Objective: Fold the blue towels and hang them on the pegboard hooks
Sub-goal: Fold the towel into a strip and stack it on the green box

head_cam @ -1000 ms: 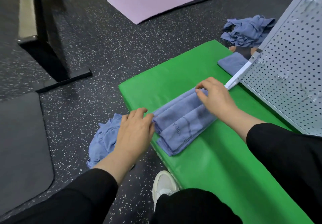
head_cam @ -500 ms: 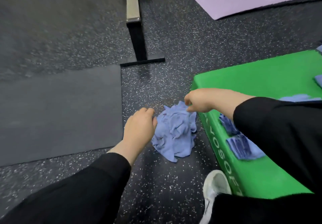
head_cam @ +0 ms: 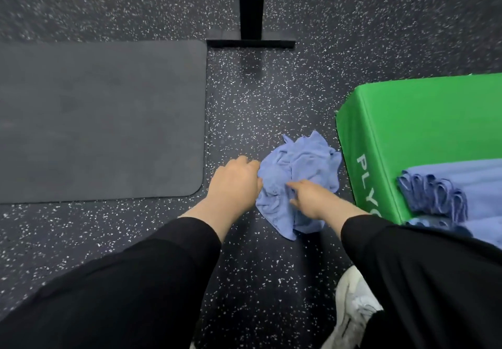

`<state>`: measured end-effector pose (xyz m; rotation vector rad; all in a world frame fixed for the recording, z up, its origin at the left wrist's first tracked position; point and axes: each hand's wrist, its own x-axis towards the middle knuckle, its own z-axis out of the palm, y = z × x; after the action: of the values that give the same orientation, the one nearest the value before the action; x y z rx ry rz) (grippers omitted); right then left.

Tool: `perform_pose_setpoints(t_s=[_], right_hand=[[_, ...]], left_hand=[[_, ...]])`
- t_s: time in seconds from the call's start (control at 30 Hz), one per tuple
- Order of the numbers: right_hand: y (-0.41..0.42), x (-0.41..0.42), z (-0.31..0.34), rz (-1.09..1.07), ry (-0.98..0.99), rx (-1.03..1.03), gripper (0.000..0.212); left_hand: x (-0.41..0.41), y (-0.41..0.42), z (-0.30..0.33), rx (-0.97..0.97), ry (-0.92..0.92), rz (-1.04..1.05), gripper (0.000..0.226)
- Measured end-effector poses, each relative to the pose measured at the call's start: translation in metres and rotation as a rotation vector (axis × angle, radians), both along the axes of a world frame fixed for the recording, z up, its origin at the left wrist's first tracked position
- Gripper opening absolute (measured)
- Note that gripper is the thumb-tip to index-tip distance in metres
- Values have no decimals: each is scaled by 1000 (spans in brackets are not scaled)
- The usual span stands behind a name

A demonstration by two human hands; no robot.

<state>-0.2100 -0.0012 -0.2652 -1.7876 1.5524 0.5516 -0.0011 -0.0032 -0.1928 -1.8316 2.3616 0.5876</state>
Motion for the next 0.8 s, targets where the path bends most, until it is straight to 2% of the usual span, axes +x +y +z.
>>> perform_pose_setpoints(t_s=[0.13,0.27,0.33,0.47,0.6,0.67,0.73,0.8], right_hand=[[13,19,-36,-183,-48,-139,24],[12,38,-43,-506,-110,-170,41],[9,41,-44,-645,-143,-179,41],[5,39,-50,-743,-149,-150,17],[-2,43,-35,-772,-158,-208,12],[-7,47,-19,-883,-289,-295,12],[-12,51,3,-1024,-501,-322,10],[-20,51,30,-1057,-611,-353,9]], left_hand=[[-3,-2,-9,74,-25,-4,22],[-8,-2,-15,75,-6,-8,27],[-8,-2,-19,69,3,-8,28],[-7,-2,-20,61,14,13,28],[-7,-3,-17,80,0,23,26],[-6,-5,-13,97,11,39,29],[-4,-7,-4,115,58,89,29],[-1,-11,14,120,129,168,31]])
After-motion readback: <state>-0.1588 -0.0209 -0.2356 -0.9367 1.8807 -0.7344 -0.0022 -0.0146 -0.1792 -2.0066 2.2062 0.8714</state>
